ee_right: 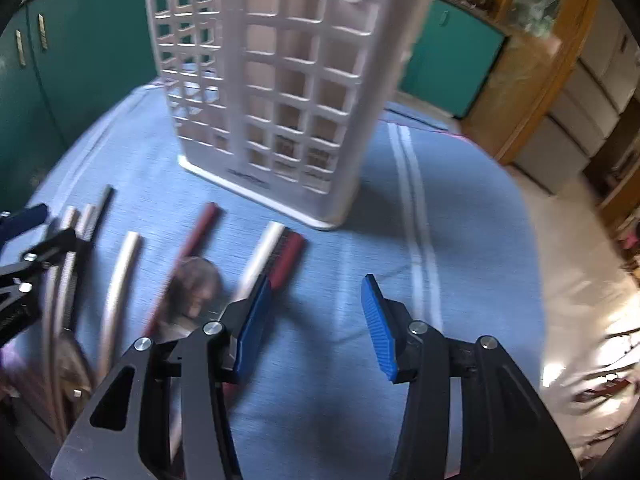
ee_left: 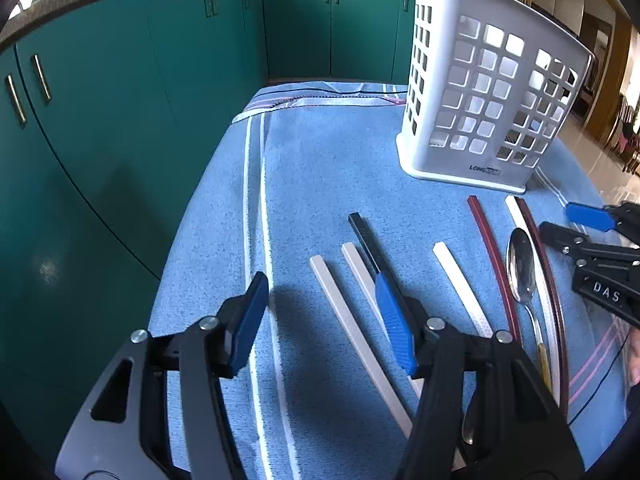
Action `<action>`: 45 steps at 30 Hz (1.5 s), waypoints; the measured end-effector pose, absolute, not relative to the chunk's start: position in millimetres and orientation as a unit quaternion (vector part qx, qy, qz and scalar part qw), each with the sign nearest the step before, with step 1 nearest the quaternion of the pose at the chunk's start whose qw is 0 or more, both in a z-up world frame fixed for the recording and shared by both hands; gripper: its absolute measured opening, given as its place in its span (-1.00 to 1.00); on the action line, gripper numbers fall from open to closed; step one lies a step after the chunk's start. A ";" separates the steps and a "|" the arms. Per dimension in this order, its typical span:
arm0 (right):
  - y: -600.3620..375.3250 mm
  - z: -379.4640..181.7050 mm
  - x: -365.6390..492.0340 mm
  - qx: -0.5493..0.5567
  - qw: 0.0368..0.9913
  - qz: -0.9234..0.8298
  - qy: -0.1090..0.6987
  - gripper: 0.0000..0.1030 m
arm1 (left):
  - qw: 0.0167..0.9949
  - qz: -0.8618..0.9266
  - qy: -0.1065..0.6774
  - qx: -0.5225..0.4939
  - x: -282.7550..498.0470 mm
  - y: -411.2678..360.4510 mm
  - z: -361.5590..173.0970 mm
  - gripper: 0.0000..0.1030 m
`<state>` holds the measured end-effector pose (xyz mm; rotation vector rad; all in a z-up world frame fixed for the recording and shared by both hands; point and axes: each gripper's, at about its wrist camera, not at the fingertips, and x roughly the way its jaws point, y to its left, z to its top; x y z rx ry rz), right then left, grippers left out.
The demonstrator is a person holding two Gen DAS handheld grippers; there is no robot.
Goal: Organize utensils
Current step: 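Move both tools forward over the row of utensils on the cloth, then grasp a dark red chopstick with the right tool while the left tool grasps a white chopstick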
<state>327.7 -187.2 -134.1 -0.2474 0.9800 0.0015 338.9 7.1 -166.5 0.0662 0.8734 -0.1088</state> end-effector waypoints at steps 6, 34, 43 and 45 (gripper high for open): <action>-202.2 -126.1 324.3 -0.055 0.875 0.026 0.480 -0.09 | 0.904 -0.045 0.425 0.019 340.9 12.7 -167.9 0.11; -156.0 -144.2 350.8 -0.038 0.843 0.026 0.535 -0.88 | 0.904 -0.062 0.423 0.019 335.4 7.4 -168.7 -0.14; -188.1 -145.3 315.6 -0.004 0.842 0.008 0.539 -0.74 | 0.898 -0.083 0.430 -0.028 335.4 22.4 -161.1 0.15; -190.8 -147.9 317.4 -0.014 0.846 0.003 0.533 -0.63 | 0.896 -0.078 0.435 -0.030 336.4 24.5 -163.1 0.15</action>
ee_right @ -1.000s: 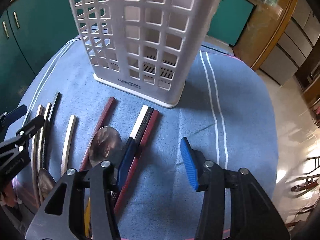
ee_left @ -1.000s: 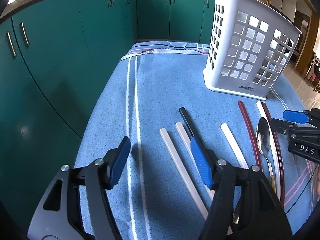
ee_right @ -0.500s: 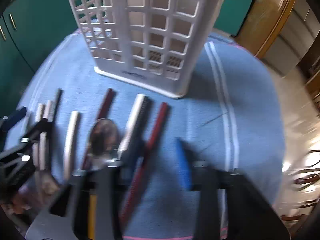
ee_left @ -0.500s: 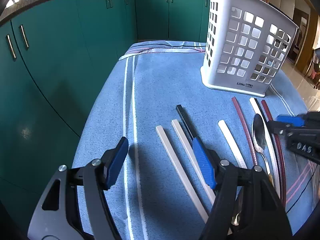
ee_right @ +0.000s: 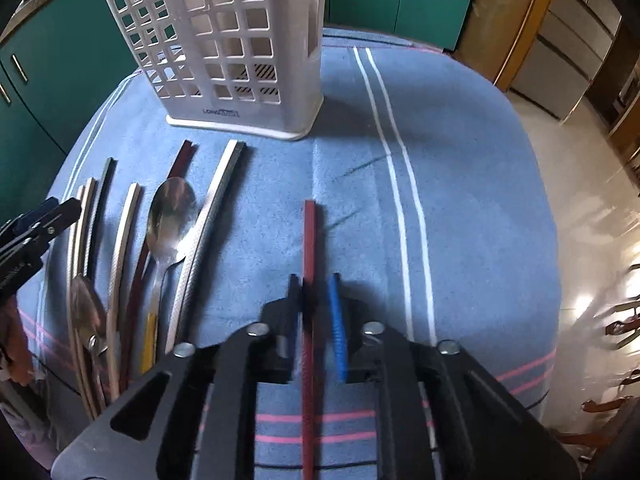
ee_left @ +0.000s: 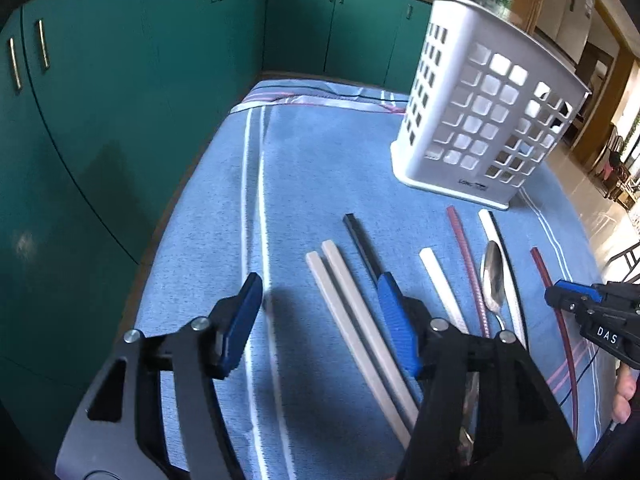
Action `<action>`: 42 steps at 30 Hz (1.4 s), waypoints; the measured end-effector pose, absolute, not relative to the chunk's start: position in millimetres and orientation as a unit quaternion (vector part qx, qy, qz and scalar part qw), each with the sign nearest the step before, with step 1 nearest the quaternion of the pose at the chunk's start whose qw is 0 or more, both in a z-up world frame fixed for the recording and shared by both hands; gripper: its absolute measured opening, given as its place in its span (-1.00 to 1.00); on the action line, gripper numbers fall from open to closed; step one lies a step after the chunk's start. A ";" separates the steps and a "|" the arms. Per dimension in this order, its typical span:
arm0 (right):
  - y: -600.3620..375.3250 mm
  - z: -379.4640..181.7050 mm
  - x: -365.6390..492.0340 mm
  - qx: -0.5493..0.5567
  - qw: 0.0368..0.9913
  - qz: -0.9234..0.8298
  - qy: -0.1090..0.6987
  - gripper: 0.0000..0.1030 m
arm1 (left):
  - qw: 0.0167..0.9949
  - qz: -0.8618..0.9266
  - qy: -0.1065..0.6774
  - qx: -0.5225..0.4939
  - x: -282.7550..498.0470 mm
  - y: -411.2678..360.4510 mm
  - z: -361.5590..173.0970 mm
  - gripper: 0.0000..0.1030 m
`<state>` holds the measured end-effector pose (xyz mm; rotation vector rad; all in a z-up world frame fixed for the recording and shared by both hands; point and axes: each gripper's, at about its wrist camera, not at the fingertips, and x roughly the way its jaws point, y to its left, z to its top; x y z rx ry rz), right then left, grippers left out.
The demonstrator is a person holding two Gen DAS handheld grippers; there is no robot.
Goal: Organize utensils
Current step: 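Grasp a dark red chopstick with the right tool while the left tool grasps a white chopstick, then lift both chopsticks over the white basket and open both tools to drop them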
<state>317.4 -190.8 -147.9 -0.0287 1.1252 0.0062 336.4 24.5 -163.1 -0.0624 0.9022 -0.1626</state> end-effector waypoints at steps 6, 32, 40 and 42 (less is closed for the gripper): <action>-194.1 -148.3 334.8 -0.027 0.852 0.004 0.524 -0.63 | 0.890 -0.074 0.448 -0.040 345.3 30.1 -165.5 -0.03; -190.7 -152.0 343.7 -0.072 0.860 -0.002 0.505 -0.86 | 0.892 -0.058 0.449 0.018 353.9 8.7 -168.2 -0.78; -201.6 -107.5 303.4 -0.043 0.888 0.015 0.458 -0.87 | 0.907 -0.087 0.412 -0.032 321.6 22.0 -125.3 -0.88; -206.1 -82.5 284.1 -0.041 0.901 0.024 0.432 -0.87 | 0.917 -0.088 0.388 -0.037 307.9 25.4 -100.3 -0.88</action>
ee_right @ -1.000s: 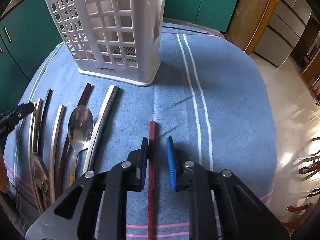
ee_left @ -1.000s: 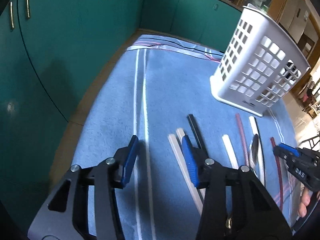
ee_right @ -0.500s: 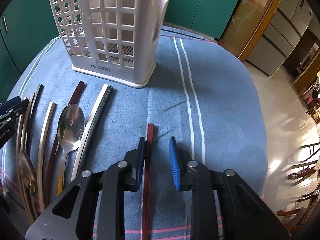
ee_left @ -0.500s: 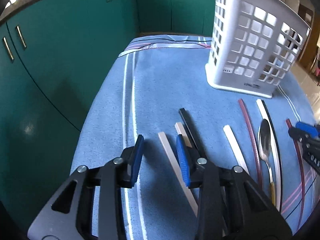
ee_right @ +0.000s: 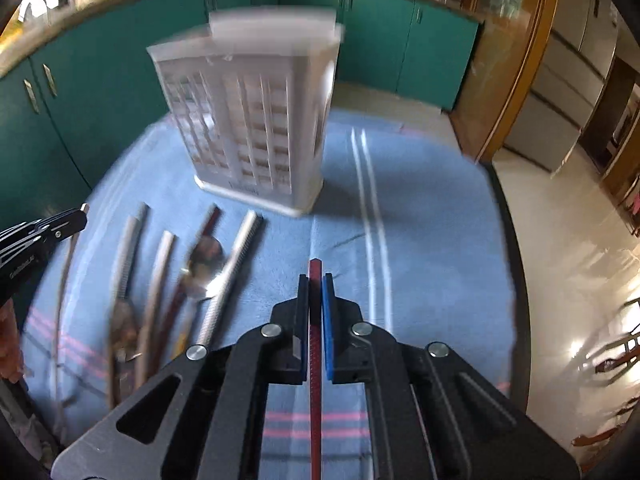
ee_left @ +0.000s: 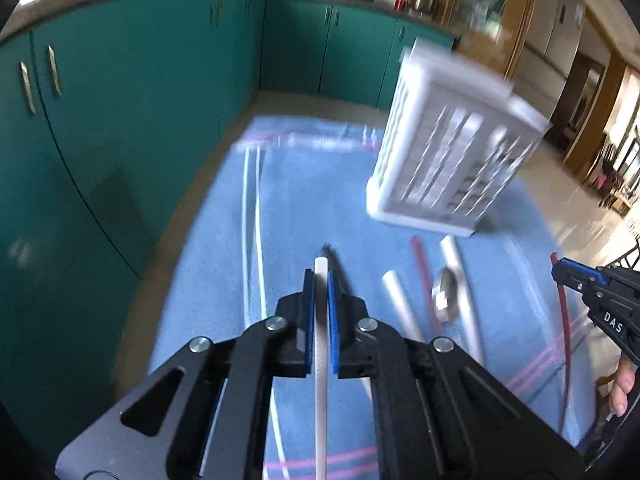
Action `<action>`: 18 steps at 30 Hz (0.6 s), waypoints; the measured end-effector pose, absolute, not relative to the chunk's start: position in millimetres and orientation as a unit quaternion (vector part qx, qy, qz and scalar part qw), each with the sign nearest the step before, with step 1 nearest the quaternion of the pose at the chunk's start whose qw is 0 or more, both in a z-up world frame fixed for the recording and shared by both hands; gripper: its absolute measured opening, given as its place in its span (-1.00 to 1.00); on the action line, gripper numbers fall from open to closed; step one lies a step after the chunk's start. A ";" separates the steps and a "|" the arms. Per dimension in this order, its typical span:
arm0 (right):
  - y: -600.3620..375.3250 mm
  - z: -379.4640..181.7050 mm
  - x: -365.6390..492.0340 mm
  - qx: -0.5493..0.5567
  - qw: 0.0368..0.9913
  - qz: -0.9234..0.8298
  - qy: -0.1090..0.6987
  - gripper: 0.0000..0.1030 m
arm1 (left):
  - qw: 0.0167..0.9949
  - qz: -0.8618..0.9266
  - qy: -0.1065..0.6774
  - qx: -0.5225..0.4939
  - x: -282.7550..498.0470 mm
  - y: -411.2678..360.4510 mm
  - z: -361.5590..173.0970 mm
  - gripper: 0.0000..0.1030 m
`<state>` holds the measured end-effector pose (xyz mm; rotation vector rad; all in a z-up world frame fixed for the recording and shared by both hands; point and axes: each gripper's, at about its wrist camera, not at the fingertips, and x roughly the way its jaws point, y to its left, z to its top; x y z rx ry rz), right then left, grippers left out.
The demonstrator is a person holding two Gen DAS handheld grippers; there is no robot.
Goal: Organize utensils
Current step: 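Lift both chopsticks over the white basket and open both tools to drop them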
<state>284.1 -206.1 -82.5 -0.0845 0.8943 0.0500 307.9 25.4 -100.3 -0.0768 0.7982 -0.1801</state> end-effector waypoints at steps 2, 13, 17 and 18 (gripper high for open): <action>-211.2 -57.5 264.8 -0.040 0.913 0.032 0.405 -0.87 | 0.926 -0.093 0.363 -0.050 292.8 29.4 -69.9 -0.88; -237.2 43.3 217.4 -0.002 0.961 0.052 0.271 -0.87 | 0.962 -0.085 0.249 -0.077 253.8 30.8 52.4 -0.88; -240.8 69.6 225.7 0.009 0.972 0.047 0.228 -0.87 | 0.965 -0.088 0.228 -0.097 272.8 17.6 73.0 -0.88; -241.0 76.1 227.2 0.010 0.975 0.046 0.216 -0.87 | 0.967 -0.087 0.214 -0.109 277.1 16.0 78.2 -0.88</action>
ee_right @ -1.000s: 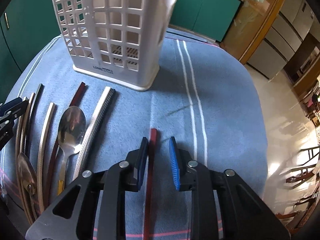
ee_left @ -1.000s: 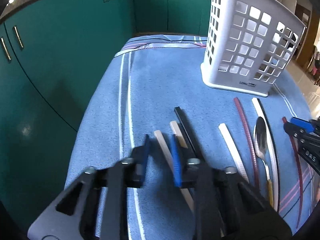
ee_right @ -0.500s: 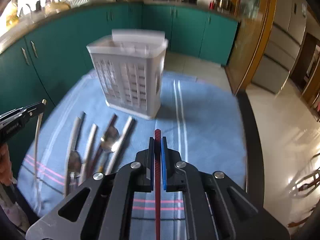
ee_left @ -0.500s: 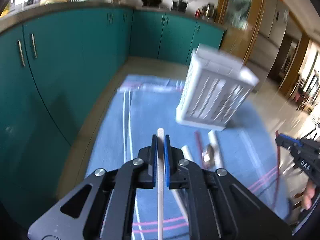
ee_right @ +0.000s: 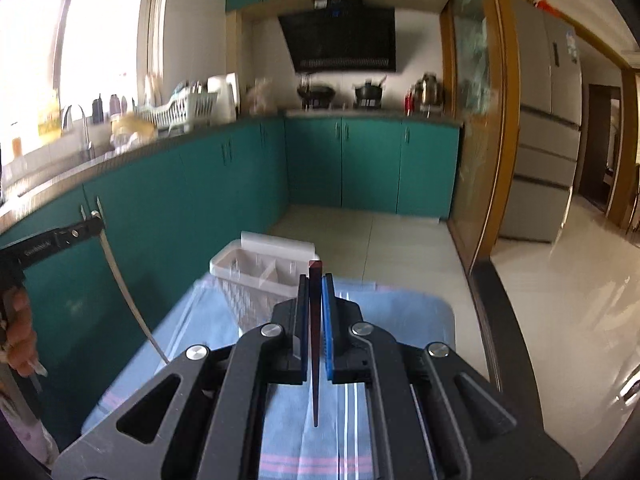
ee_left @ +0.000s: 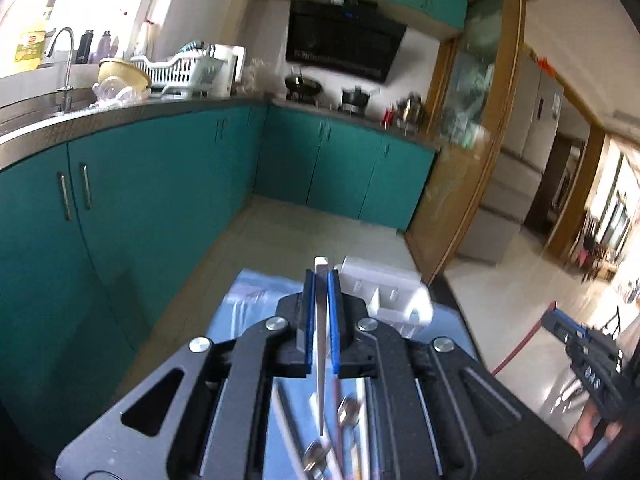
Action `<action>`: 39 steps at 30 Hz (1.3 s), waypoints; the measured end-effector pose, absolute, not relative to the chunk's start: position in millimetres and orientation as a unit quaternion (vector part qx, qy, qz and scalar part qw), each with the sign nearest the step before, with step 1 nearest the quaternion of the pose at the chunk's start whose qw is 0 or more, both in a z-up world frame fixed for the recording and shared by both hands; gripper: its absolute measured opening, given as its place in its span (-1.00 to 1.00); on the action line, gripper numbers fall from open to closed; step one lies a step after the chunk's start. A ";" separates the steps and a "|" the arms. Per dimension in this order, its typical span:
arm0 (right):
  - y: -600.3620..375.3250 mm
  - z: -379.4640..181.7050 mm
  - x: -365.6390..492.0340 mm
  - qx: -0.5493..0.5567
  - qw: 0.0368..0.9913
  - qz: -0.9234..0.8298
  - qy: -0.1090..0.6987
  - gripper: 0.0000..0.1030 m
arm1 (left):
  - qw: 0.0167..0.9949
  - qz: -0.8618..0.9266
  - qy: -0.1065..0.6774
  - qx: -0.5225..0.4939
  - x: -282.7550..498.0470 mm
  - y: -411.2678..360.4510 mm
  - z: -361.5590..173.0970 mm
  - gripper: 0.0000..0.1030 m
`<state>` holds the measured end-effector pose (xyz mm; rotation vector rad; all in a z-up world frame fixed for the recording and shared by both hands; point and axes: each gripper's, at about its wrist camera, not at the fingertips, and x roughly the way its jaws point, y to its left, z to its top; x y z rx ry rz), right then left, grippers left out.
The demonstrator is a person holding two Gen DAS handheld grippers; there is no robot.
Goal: Organize utensils
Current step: 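Lift both chopsticks over the white basket and open both tools to drop them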
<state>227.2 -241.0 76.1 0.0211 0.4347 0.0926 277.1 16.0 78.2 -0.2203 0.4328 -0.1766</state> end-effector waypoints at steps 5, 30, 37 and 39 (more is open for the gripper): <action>-236.4 107.1 243.4 0.016 0.987 0.046 0.156 -0.87 | 0.963 -0.080 0.177 -0.188 303.8 22.5 92.3 -0.88; -225.4 86.9 332.2 0.048 0.993 0.053 0.097 -0.87 | 0.967 -0.007 0.126 -0.220 385.1 2.1 73.4 -0.87; -241.0 69.2 332.0 0.071 0.989 0.036 0.127 -0.57 | 0.969 -0.009 0.135 -0.207 377.2 0.5 68.2 -0.71; -244.7 68.7 324.3 0.070 0.989 0.030 0.125 -0.52 | 0.969 -0.011 0.135 -0.204 371.6 1.2 67.9 -0.69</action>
